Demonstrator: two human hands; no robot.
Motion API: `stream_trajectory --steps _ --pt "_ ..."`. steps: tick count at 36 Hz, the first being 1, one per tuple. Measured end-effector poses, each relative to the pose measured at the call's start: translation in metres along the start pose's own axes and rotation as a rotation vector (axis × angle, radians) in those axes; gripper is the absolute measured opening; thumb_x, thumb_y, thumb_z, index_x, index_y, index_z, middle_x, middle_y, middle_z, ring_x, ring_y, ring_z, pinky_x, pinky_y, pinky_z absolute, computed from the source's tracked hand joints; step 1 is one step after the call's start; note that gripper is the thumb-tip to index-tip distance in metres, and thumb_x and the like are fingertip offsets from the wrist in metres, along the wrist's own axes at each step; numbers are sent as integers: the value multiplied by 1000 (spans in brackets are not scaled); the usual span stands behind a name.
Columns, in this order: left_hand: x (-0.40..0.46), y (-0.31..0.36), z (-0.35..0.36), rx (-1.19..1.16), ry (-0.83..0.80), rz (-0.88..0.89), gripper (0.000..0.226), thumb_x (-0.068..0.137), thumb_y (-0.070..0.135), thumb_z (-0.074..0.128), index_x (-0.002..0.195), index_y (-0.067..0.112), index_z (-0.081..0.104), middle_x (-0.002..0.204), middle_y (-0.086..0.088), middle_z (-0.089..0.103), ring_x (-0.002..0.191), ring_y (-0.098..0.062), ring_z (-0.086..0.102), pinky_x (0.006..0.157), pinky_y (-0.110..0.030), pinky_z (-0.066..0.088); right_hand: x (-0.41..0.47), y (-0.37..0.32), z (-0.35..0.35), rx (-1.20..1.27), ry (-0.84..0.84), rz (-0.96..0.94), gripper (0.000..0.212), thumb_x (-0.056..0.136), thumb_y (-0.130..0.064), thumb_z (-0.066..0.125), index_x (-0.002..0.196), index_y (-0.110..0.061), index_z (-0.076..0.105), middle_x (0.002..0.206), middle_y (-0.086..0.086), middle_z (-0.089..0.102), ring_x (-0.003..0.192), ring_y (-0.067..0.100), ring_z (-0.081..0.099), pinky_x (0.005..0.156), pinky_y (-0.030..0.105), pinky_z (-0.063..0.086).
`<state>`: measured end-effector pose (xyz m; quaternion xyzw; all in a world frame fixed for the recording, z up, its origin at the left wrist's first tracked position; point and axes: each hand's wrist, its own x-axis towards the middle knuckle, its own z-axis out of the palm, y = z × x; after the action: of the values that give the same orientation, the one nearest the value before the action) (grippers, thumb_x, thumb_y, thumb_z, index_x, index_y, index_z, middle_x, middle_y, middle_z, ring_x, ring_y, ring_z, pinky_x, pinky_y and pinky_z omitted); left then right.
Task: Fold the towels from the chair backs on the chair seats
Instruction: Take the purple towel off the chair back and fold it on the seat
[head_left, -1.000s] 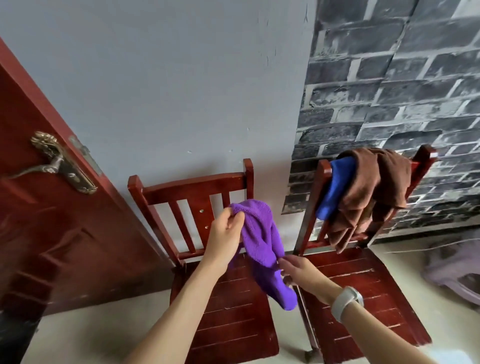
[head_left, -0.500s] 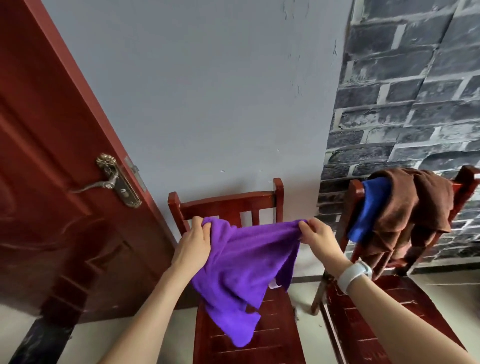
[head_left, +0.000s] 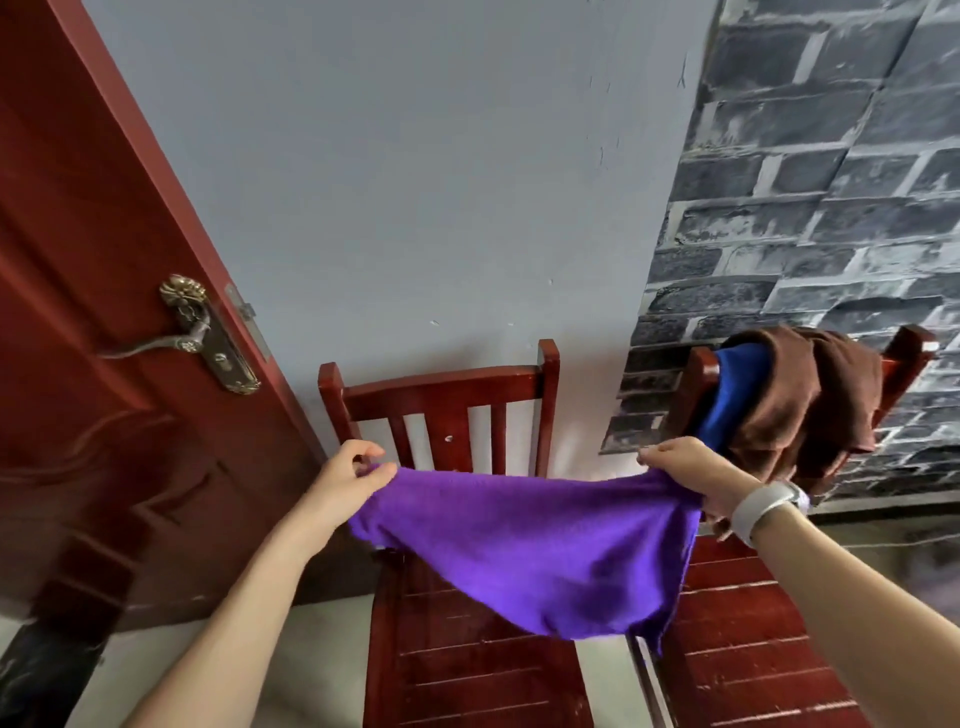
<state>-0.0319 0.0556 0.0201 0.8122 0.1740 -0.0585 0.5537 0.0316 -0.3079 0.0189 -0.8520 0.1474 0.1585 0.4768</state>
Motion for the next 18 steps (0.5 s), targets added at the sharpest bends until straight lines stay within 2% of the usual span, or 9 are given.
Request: stream_trajectory --steps 2,3,5,7,10,13,15,18 --pt "-1 0 -1 -98 -238 -136 57 80 11 70 128 25 42 122 -10 48 112 -27 54 95 -42 47 -6 7 -8 230 -179 126 12 91 -6 53 93 2 62 73 13 55 56 17 55 52 24 48" --pt "-1 0 0 -65 -333 -174 70 77 8 72 133 30 36 125 -9 45 114 -28 53 97 -45 46 -9 10 -12 302 -261 167 12 92 -5 50 97 -3 61 77 11 56 59 16 57 54 24 50" --pt "-1 -1 5 131 -439 -185 86 73 3 75 136 38 28 126 -4 39 118 -27 49 97 -45 46 -12 17 -17 347 -375 195 21 94 0 42 104 -10 58 85 10 56 69 17 56 62 29 50" --pt "-1 -5 15 324 -473 -148 91 73 0 73 138 41 26 127 -3 36 114 -24 49 90 -38 51 -14 26 -19 335 -393 180 30 92 7 37 108 -10 56 92 10 53 76 19 54 68 34 50" --pt "-1 -19 29 546 -434 -31 74 78 3 67 136 36 34 124 -6 41 102 -17 50 74 -20 48 -15 45 -12 218 -260 136 31 92 9 35 92 -10 60 89 10 54 75 18 53 66 32 51" --pt "1 -30 38 661 -217 97 29 86 14 62 114 17 57 111 -6 55 95 -16 53 76 -22 44 -13 61 -2 -12 -53 28 30 89 8 40 78 -9 61 77 9 58 72 21 53 55 22 48" --pt "0 -33 41 693 -93 120 12 91 20 55 97 12 61 94 -5 62 82 -16 57 65 -23 42 -9 70 4 -228 41 -79 20 87 4 48 84 -4 66 81 8 61 80 20 52 65 23 41" --pt "1 -41 42 697 -58 128 15 96 22 45 89 13 54 81 -2 58 74 -15 56 56 -23 38 -7 81 10 -291 92 -130 15 89 -5 52 93 -5 66 86 7 60 91 25 56 77 26 34"
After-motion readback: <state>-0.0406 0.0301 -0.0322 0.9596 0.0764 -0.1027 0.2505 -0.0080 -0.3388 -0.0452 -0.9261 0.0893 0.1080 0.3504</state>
